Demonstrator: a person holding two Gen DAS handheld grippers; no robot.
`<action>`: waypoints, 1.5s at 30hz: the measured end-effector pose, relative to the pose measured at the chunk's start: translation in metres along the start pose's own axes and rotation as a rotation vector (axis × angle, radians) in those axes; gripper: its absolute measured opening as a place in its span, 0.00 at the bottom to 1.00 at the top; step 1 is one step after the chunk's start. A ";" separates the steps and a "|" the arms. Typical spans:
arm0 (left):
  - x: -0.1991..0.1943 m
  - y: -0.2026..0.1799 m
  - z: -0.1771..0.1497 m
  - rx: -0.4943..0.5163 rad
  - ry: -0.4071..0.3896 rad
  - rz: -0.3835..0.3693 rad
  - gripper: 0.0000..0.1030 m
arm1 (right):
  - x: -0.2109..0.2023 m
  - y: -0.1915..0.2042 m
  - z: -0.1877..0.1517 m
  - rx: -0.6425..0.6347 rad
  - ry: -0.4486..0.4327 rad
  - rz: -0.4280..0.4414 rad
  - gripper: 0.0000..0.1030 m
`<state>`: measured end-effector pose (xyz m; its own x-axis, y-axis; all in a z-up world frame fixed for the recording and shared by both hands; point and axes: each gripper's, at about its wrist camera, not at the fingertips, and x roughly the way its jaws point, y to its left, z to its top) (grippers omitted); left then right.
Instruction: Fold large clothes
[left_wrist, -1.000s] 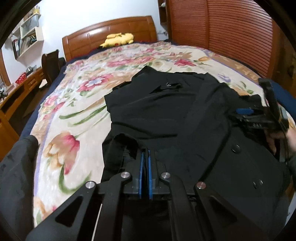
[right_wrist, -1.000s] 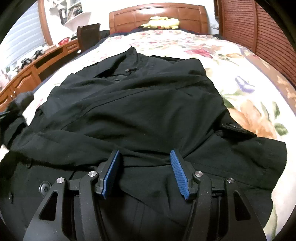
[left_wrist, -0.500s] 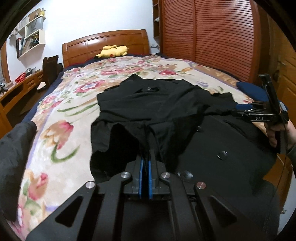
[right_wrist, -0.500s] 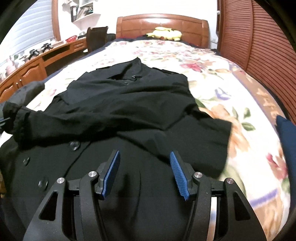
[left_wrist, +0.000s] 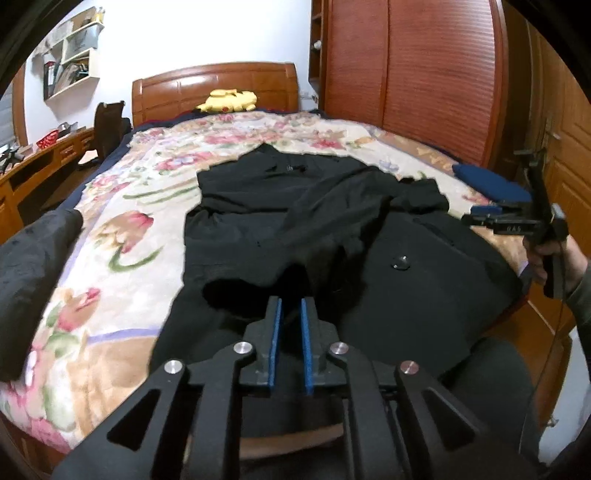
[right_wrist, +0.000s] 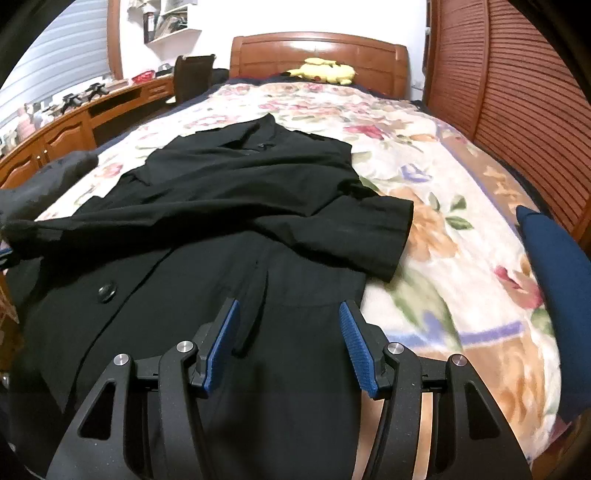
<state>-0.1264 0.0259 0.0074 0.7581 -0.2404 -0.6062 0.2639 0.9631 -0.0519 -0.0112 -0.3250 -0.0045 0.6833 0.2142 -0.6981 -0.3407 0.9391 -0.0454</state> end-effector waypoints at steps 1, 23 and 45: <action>-0.010 0.002 0.001 -0.002 -0.022 0.008 0.14 | -0.003 0.001 -0.002 -0.001 -0.004 0.002 0.56; 0.067 0.057 -0.010 -0.079 0.119 0.076 0.52 | 0.027 0.006 -0.018 -0.018 0.041 -0.017 0.62; 0.052 0.085 0.019 -0.085 0.051 0.092 0.04 | 0.020 0.000 -0.035 -0.029 0.021 -0.042 0.62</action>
<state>-0.0534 0.0926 -0.0129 0.7447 -0.1465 -0.6511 0.1420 0.9881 -0.0600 -0.0204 -0.3297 -0.0437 0.6836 0.1690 -0.7100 -0.3310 0.9388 -0.0952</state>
